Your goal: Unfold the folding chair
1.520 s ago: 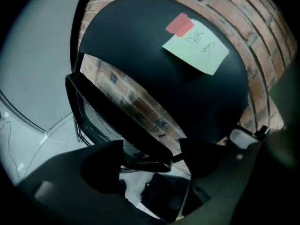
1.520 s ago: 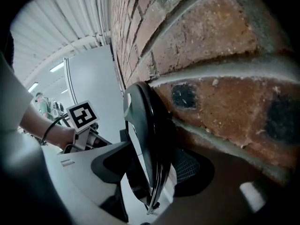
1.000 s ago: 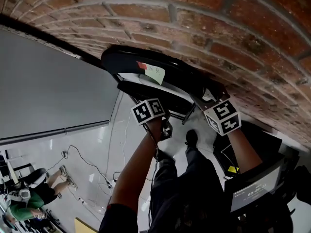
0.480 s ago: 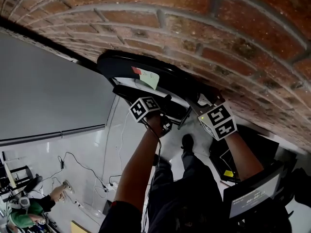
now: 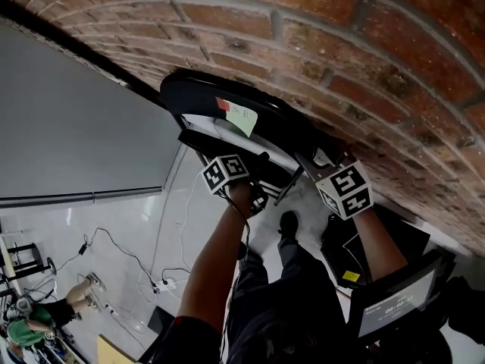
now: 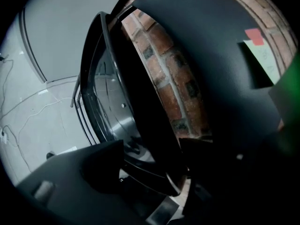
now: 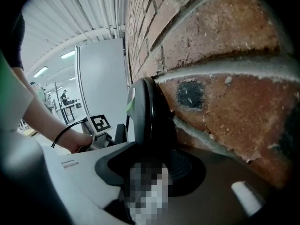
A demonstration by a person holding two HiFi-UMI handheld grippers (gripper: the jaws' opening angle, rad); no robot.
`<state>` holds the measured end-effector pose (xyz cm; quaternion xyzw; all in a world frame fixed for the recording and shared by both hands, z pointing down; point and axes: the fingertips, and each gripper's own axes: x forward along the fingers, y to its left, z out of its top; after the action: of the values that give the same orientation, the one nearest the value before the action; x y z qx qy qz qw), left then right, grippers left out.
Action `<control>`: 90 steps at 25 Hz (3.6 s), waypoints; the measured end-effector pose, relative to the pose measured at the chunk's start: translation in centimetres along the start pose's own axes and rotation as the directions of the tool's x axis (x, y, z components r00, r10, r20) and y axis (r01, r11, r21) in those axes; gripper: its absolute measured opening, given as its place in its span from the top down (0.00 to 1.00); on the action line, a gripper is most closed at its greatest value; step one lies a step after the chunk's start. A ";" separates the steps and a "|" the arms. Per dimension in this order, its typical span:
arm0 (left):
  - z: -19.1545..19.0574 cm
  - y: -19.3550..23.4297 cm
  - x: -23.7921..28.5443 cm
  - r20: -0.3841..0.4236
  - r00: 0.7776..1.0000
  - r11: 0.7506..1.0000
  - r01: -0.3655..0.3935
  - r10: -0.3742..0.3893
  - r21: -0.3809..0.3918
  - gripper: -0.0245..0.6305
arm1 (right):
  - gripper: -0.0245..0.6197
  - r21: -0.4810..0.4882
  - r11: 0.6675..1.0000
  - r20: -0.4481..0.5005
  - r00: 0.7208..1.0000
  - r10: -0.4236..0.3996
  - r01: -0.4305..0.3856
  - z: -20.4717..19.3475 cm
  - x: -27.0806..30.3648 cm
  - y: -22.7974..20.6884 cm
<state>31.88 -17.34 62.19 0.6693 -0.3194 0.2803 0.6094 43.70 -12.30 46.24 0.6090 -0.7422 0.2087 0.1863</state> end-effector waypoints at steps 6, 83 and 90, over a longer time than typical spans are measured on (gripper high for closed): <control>-1.1 1.2 -1.7 -0.023 1.000 0.995 -0.010 0.012 0.095 0.37 | 0.68 -0.002 1.000 -0.026 1.000 0.003 -0.003 -0.4 0.0 0.1; -11.8 14.9 -11.2 -0.096 0.987 0.975 0.146 -0.131 0.167 0.46 | 0.65 0.105 0.991 -0.316 0.948 -0.042 0.078 -5.5 -0.2 2.9; -13.3 16.5 -10.9 -0.108 0.983 0.974 0.165 -0.149 0.157 0.46 | 0.64 0.088 0.992 -0.306 0.950 -0.061 0.092 -6.1 -0.5 2.6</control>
<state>12.41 -4.01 65.71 0.7265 -0.2118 0.2885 0.5866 41.42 -8.18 50.87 0.6066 -0.6693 0.3295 0.2747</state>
